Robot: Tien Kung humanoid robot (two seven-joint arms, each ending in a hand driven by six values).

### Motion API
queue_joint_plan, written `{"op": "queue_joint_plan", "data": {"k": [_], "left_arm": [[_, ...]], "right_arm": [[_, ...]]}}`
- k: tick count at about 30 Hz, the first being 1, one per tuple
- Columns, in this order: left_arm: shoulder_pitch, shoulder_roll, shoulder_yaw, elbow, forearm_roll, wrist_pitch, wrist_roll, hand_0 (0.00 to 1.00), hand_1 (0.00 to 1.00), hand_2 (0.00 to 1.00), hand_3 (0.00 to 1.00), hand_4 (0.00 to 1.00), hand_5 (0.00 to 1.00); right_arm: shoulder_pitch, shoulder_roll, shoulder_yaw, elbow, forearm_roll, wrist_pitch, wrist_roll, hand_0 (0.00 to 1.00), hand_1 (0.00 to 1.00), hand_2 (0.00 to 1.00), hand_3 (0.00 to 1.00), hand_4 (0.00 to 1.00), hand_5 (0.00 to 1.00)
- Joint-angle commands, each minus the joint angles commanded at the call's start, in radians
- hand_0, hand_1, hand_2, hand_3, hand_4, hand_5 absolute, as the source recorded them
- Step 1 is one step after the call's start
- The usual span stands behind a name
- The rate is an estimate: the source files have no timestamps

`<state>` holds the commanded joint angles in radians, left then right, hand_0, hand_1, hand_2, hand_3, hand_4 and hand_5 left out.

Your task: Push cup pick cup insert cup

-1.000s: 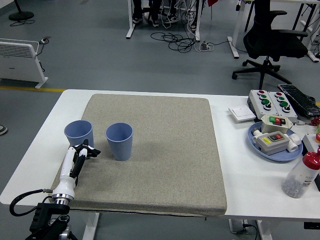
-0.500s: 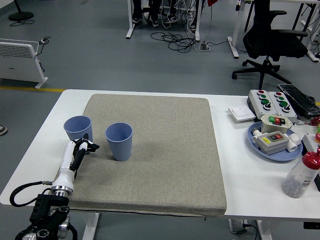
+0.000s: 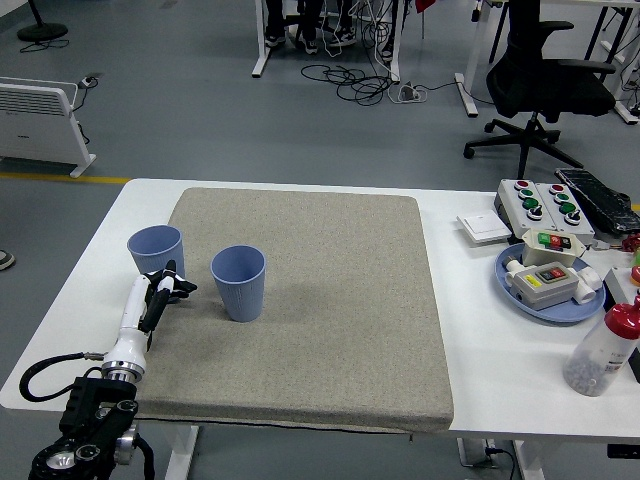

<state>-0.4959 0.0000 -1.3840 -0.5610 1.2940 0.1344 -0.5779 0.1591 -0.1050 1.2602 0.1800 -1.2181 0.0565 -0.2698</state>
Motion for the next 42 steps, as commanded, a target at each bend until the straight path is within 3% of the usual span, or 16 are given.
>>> {"op": "queue_joint_plan", "data": {"k": [12, 19, 20, 21, 25, 26, 29, 31, 32, 37, 41, 42], "left_arm": [[-0.017, 0.000, -0.014, 0.020, 0.014, -0.001, 0.001, 0.482, 0.507, 0.453, 0.315, 0.527, 0.998], [0.013, 0.000, 0.022, -0.029, -0.007, 0.011, 0.006, 0.482, 0.507, 0.454, 0.315, 0.527, 0.998], [0.015, 0.000, 0.025, -0.034, -0.008, 0.014, 0.007, 0.412, 0.500, 0.448, 0.315, 0.526, 0.998], [0.018, 0.000, 0.028, -0.038, -0.009, 0.016, 0.008, 0.412, 0.500, 0.448, 0.315, 0.526, 0.998], [0.052, 0.000, 0.069, -0.104, -0.041, 0.042, 0.019, 0.412, 0.500, 0.448, 0.315, 0.526, 0.998], [0.066, 0.000, 0.079, -0.128, -0.047, 0.056, 0.023, 0.327, 0.482, 0.439, 0.314, 0.523, 0.998], [0.095, 0.011, 0.095, -0.183, -0.062, 0.077, 0.027, 0.327, 0.482, 0.439, 0.314, 0.523, 0.998], [0.119, 0.027, 0.106, -0.227, -0.069, 0.097, 0.035, 0.327, 0.482, 0.439, 0.314, 0.523, 0.998], [0.138, 0.041, 0.113, -0.264, -0.072, 0.111, 0.048, 0.264, 0.438, 0.412, 0.313, 0.516, 0.998], [0.207, 0.107, 0.082, -0.430, -0.023, 0.165, 0.111, 0.264, 0.438, 0.412, 0.313, 0.516, 0.998], [0.219, 0.143, 0.055, -0.508, 0.007, 0.199, 0.139, 0.236, 0.418, 0.402, 0.311, 0.541, 0.983], [0.220, 0.162, 0.041, -0.547, 0.028, 0.209, 0.151, 0.236, 0.418, 0.402, 0.311, 0.541, 0.983]], "right_arm": [[-0.001, 0.001, 0.000, 0.000, 0.003, -0.001, 0.000, 0.736, 0.675, 0.701, 0.598, 0.129, 0.567], [-0.001, 0.001, 0.002, 0.000, 0.002, -0.001, 0.000, 0.736, 0.676, 0.700, 0.599, 0.129, 0.567], [-0.001, 0.001, 0.002, 0.000, 0.002, -0.001, 0.000, 0.736, 0.676, 0.699, 0.598, 0.128, 0.565], [-0.001, 0.001, 0.002, 0.000, 0.002, -0.001, 0.000, 0.736, 0.676, 0.699, 0.598, 0.128, 0.565], [-0.002, 0.001, 0.006, 0.000, 0.000, -0.001, 0.001, 0.736, 0.676, 0.699, 0.598, 0.128, 0.565], [-0.002, 0.001, 0.007, 0.000, 0.000, -0.001, 0.001, 0.736, 0.676, 0.699, 0.599, 0.128, 0.563], [-0.002, 0.001, 0.009, 0.000, -0.001, -0.001, 0.001, 0.736, 0.676, 0.699, 0.599, 0.128, 0.563], [-0.002, 0.001, 0.011, 0.000, 0.000, -0.002, 0.001, 0.736, 0.676, 0.699, 0.599, 0.128, 0.563], [-0.002, 0.001, 0.013, 0.000, -0.002, -0.002, 0.001, 0.736, 0.676, 0.699, 0.598, 0.128, 0.558], [-0.005, -0.001, 0.010, 0.000, 0.013, -0.003, 0.004, 0.736, 0.676, 0.699, 0.598, 0.128, 0.558], [-0.004, -0.002, 0.013, 0.000, 0.010, -0.002, 0.003, 0.736, 0.676, 0.698, 0.598, 0.128, 0.558], [-0.004, -0.002, 0.015, 0.000, 0.007, -0.002, 0.002, 0.736, 0.676, 0.698, 0.598, 0.128, 0.558]]}}
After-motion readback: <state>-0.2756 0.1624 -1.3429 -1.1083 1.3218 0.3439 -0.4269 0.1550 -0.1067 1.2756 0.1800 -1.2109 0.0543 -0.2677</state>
